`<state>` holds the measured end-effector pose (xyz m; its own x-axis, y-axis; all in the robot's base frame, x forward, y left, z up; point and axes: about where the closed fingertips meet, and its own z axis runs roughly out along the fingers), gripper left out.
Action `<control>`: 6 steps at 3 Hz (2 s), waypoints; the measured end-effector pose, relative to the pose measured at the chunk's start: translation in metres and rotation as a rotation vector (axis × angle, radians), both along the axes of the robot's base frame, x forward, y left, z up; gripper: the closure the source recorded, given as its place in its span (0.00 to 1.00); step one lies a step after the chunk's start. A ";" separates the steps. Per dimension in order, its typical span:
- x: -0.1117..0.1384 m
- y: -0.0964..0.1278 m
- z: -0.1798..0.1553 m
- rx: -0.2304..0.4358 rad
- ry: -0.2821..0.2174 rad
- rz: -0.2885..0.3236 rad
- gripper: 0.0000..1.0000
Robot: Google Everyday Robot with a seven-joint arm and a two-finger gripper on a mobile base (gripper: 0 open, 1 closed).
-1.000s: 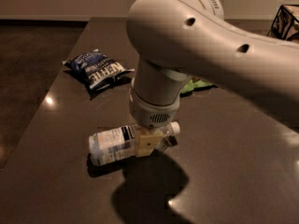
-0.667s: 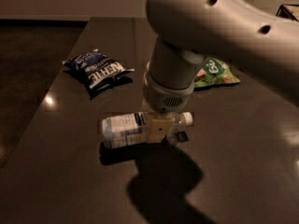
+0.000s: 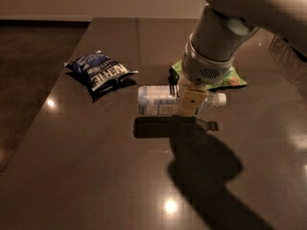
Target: Move blue plastic bottle near green rice chip bag
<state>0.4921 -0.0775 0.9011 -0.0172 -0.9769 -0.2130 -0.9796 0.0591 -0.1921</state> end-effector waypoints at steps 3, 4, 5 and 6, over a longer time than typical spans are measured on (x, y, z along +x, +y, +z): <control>0.048 -0.056 -0.030 -0.056 -0.020 -0.140 0.59; 0.053 -0.062 -0.038 -0.063 -0.011 -0.154 0.36; 0.052 -0.062 -0.037 -0.063 -0.012 -0.153 0.13; 0.052 -0.062 -0.037 -0.064 -0.013 -0.153 0.00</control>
Offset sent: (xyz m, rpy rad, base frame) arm 0.0591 -0.0699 -0.0349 -0.0668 -0.0293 -0.1731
